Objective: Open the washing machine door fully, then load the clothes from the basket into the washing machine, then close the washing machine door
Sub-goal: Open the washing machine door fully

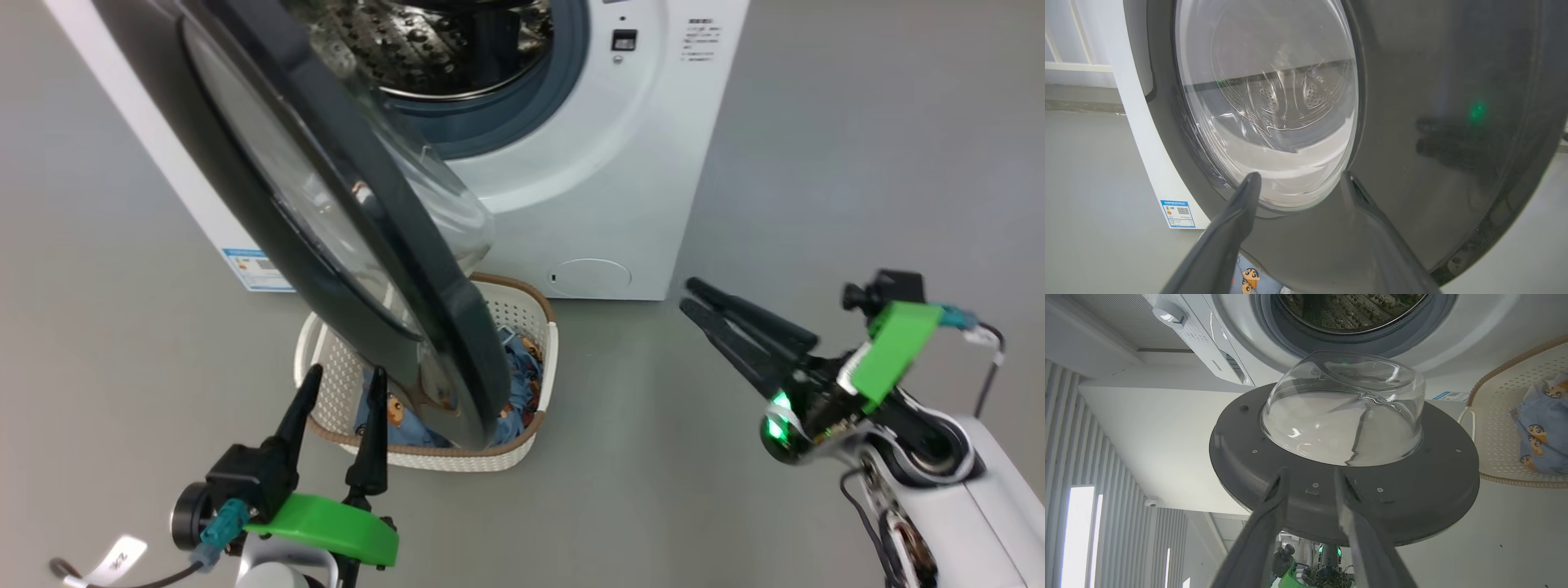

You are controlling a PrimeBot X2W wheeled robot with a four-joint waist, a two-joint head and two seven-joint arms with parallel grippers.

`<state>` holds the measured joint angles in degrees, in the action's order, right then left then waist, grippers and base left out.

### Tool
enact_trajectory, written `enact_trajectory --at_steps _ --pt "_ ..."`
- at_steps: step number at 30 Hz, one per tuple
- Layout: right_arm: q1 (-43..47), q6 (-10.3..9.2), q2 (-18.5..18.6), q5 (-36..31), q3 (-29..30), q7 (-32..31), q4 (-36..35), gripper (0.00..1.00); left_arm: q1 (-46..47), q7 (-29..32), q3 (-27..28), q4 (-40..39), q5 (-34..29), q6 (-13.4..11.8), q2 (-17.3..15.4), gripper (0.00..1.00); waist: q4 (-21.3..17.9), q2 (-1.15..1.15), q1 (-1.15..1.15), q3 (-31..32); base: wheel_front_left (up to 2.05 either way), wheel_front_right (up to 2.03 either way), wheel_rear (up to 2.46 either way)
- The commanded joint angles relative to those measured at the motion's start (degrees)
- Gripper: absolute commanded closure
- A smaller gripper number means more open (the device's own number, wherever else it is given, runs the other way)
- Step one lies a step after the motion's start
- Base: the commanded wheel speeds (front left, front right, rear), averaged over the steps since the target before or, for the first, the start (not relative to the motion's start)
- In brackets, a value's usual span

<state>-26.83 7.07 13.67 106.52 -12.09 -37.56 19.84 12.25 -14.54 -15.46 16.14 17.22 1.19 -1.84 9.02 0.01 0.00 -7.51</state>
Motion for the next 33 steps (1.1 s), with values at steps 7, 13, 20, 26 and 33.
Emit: enact_trajectory --at_steps 7,13,20,26,33 --pt "7.98 0.42 1.36 -4.73 3.49 8.51 -10.89 0.0 0.46 -0.46 2.3 -1.66 -0.41 -0.19 -1.04 0.0 -1.6 -0.01 0.0 0.18 0.0 0.0 0.0" --pt "12.88 0.42 1.82 -16.73 5.44 20.01 -15.7 0.0 0.15 -0.46 2.37 -1.37 -0.54 -0.06 -1.04 0.0 -1.99 -0.01 0.0 0.66 0.0 0.0 0.0" --pt "15.47 0.42 3.34 -32.78 6.62 36.24 -15.22 0.0 -0.45 -0.46 2.5 -0.75 -0.69 0.18 -1.04 0.0 -2.2 -0.01 0.0 1.89 0.0 0.0 0.0" --pt "15.87 0.42 6.87 -53.62 6.83 48.96 -10.3 0.0 -0.98 -0.46 2.76 -0.43 -0.96 0.48 -1.04 0.0 -2.46 -0.01 0.0 2.65 0.0 0.0 0.0" --pt "16.26 0.42 4.47 -73.62 12.79 52.16 -9.03 0.0 -1.57 -0.46 3.06 -0.21 -1.11 0.77 -1.04 0.0 -2.65 -0.01 0.0 3.44 0.0 0.0 0.0"
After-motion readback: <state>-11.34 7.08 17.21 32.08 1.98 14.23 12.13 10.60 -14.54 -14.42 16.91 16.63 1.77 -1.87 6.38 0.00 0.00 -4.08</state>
